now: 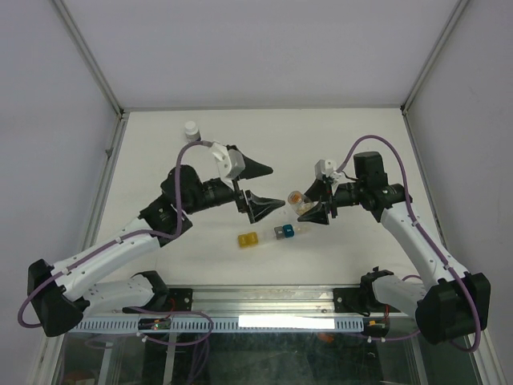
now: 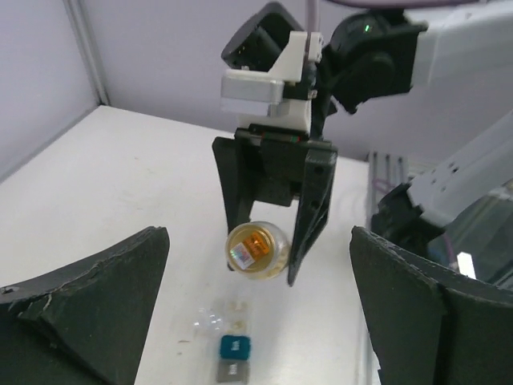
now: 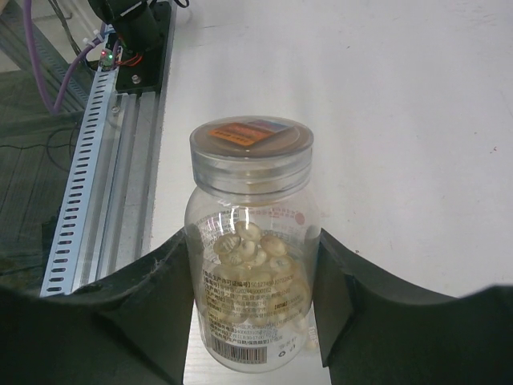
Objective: Sort the pills into containers
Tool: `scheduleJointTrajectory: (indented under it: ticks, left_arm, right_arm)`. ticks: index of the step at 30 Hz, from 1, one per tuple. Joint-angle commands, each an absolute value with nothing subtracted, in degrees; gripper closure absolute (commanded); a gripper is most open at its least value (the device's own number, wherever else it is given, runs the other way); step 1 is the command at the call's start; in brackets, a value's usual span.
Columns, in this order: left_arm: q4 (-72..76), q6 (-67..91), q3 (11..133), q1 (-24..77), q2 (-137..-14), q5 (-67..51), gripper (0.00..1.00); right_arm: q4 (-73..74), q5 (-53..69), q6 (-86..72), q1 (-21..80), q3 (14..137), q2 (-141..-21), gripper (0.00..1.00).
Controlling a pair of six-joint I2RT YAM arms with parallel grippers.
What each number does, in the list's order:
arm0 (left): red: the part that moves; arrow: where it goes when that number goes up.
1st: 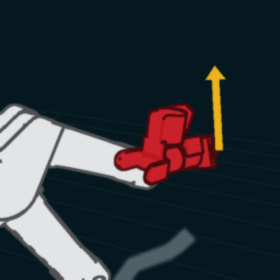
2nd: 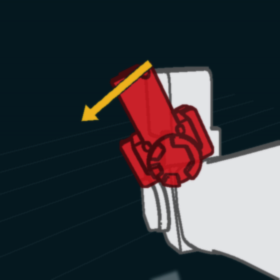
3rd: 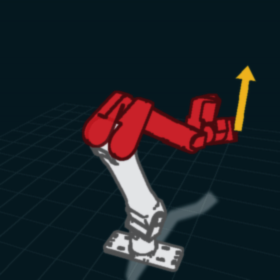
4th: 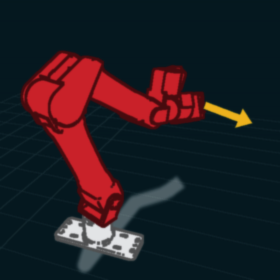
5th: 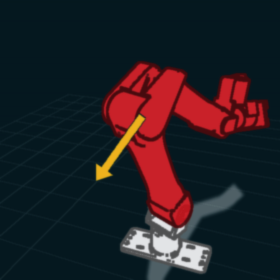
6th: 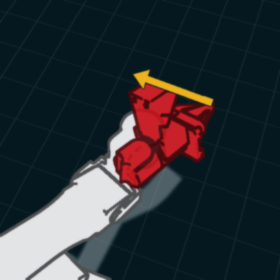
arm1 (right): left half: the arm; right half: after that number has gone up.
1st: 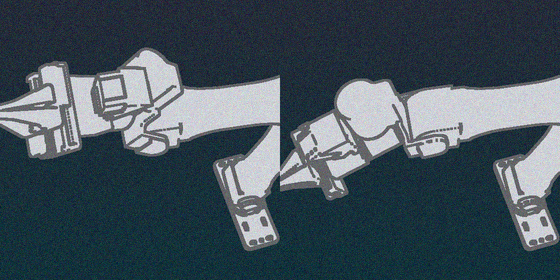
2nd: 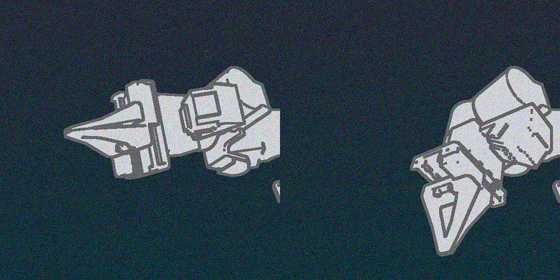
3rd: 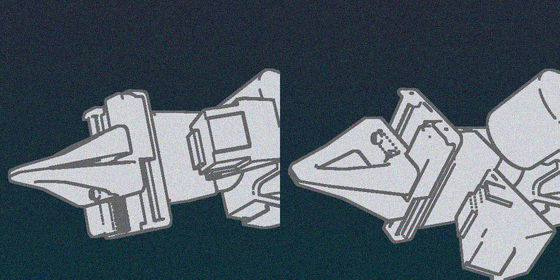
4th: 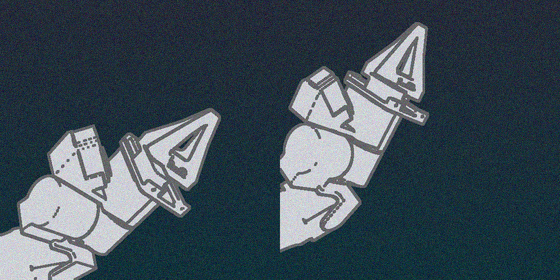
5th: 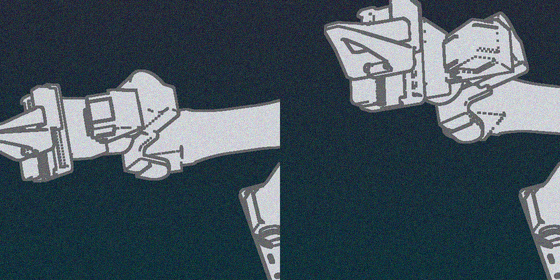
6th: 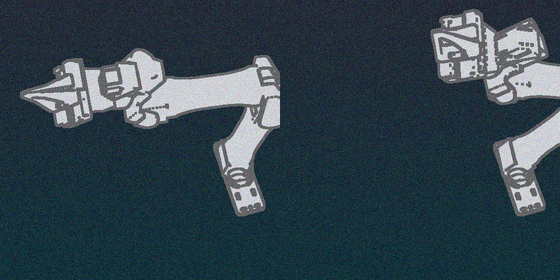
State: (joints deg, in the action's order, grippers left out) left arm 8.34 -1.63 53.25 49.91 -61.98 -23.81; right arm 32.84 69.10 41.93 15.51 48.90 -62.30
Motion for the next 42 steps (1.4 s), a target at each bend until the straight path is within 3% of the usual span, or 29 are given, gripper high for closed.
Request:
scheduleJointTrajectory:
  ticks: [1,4,7,9,18,33,40,42]
  left_arm:
    - [19.87,25.92,48.77,50.10,-58.41,-15.52,0.04]
    - [12.60,31.43,50.61,51.67,-58.39,-7.61,0.14]
    - [-2.58,26.63,57.26,59.59,-60.75,9.96,0.15]
    - [-6.75,26.23,60.41,61.24,-63.42,13.34,0.15]
    - [-11.58,24.96,67.98,62.05,-72.41,10.56,0.16]
    - [-12.78,24.88,70.62,62.14,-76.42,3.46,0.35]
    - [-13.55,22.96,71.35,62.09,-77.50,2.27,0.54]
    - [-13.49,21.18,71.58,62.14,-77.84,1.86,0.71]
  right_arm:
    - [30.95,69.74,41.75,15.42,50.36,-61.61,1.00]
    - [31.03,69.70,41.75,15.38,50.36,-61.63,1.00]
    - [31.03,69.70,41.75,15.38,50.34,-61.68,1.00]
    - [30.96,69.70,41.75,15.38,50.34,-61.78,1.00]
    - [31.03,69.61,41.72,15.39,50.28,-61.79,1.00]
    - [31.01,69.70,41.75,15.38,50.33,-61.74,1.00]
    - [31.02,69.70,41.67,15.38,50.34,-61.61,1.00]
    - [31.00,69.70,41.70,15.39,50.36,-61.61,1.00]
